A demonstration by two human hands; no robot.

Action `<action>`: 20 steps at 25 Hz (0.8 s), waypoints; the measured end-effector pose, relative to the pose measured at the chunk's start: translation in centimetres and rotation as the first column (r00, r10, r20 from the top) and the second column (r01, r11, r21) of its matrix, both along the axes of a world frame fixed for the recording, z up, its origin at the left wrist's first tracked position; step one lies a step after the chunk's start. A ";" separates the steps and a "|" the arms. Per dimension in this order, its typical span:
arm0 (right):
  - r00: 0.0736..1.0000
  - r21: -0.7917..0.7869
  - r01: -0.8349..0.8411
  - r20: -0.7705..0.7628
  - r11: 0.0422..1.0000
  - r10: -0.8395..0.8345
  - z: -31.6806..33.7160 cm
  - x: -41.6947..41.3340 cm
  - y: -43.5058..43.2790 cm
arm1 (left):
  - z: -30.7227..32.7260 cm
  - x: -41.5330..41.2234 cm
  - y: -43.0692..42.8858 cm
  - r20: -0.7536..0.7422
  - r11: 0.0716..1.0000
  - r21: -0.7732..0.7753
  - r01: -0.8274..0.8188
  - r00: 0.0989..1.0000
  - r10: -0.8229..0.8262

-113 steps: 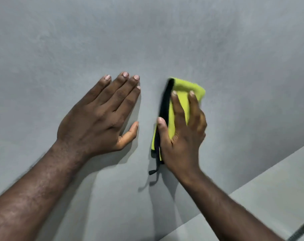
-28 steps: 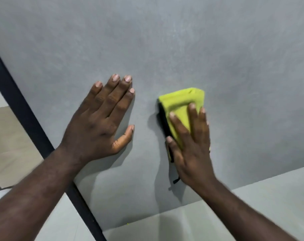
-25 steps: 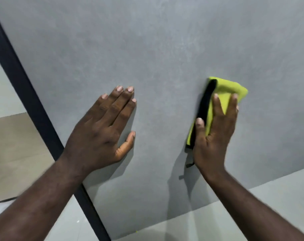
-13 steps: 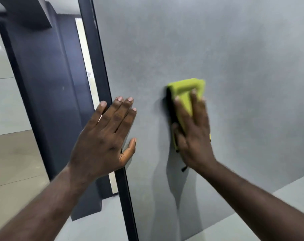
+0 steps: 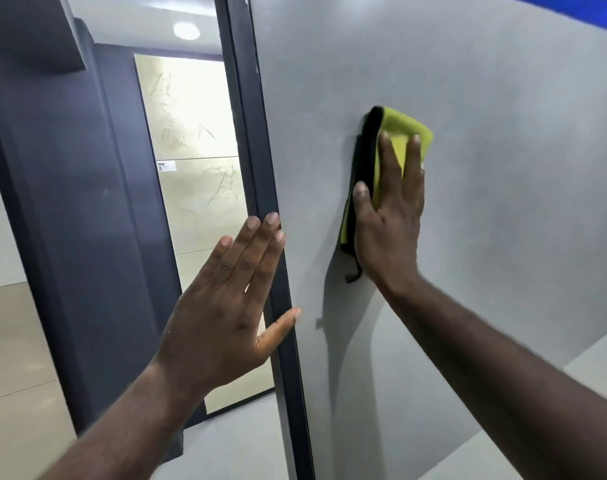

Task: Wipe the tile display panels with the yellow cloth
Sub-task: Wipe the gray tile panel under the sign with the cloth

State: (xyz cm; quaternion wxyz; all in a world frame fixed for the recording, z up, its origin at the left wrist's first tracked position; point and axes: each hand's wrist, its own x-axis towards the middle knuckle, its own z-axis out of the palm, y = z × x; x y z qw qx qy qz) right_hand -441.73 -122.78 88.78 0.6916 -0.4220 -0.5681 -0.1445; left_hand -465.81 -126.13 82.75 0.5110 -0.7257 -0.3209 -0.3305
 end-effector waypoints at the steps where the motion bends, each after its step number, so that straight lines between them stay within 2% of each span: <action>1: 0.998 -0.041 0.004 -0.070 0.999 -0.007 0.7 -1.5 -0.5 | 0.0 -0.1 -0.1 -0.003 1.000 -0.003 0.017 1.000 -0.017; 2: 0.999 -0.028 0.038 -0.005 0.999 -0.038 0.2 -3.3 -1.3 | 0.0 -0.3 -0.1 0.002 0.999 -0.003 0.037 0.999 -0.037; 4: 0.958 0.045 0.034 0.282 0.998 -0.045 -4.4 -6.0 -2.4 | -0.3 -0.4 0.0 0.034 0.997 -0.016 0.079 0.996 -0.078; 5: 0.931 0.038 0.010 0.365 0.999 -0.023 -7.0 -6.1 -2.8 | -0.7 -0.5 0.0 0.052 0.994 -0.039 0.100 0.994 -0.098; 6: 0.923 0.056 0.025 0.382 0.998 -0.045 -8.6 -4.9 -2.5 | -1.0 -0.5 0.0 0.066 0.991 -0.065 0.119 0.991 -0.114; 7: 0.948 0.058 0.054 0.312 0.997 -0.070 -8.7 -3.7 -2.0 | -1.2 -0.5 0.1 0.075 0.988 -0.084 0.130 0.990 -0.124; 9: 0.998 -0.035 0.054 -0.022 0.998 -0.055 -7.7 -2.4 -0.7 | -1.3 -0.5 0.2 0.078 0.985 -0.109 0.135 0.989 -0.127; 10: 0.991 -0.068 0.039 -0.126 0.997 -0.047 -7.5 -2.8 -0.9 | -1.3 -0.4 0.2 0.080 0.985 -0.113 0.133 0.989 -0.124; 11: 0.992 -0.081 0.042 -0.116 0.996 -0.051 -8.2 -3.8 -1.5 | -1.5 -0.1 0.2 0.090 0.985 -0.114 0.130 0.989 -0.120; 14: 0.972 -0.067 0.012 0.235 0.998 0.004 -16.4 -6.5 -3.2 | -2.8 0.1 0.4 0.115 0.987 -0.102 0.122 0.987 -0.110; 15: 0.969 -0.051 0.024 0.249 0.998 -0.011 -18.3 -5.6 -3.0 | -3.3 0.1 0.5 0.102 0.989 -0.097 0.114 0.989 -0.104; 16: 0.988 -0.065 0.026 0.151 0.998 -0.016 -18.9 -4.4 -2.4 | -3.8 -0.1 0.7 0.080 0.990 -0.094 0.105 0.992 -0.097; 18: 0.977 -0.143 0.023 -0.206 0.990 -0.052 -17.4 -2.8 -0.9 | -4.4 -0.5 0.9 0.021 0.992 -0.082 0.096 0.995 -0.094; 19: 0.946 -0.157 0.008 -0.319 0.988 -0.059 -16.5 -2.8 -0.6 | -4.7 -0.4 1.0 0.005 0.992 -0.078 0.098 0.995 -0.098; 20: 0.946 -0.147 0.009 -0.318 0.989 -0.056 -16.2 -3.6 -0.8 | -4.9 -0.2 1.1 0.007 0.992 -0.071 0.102 0.995 -0.102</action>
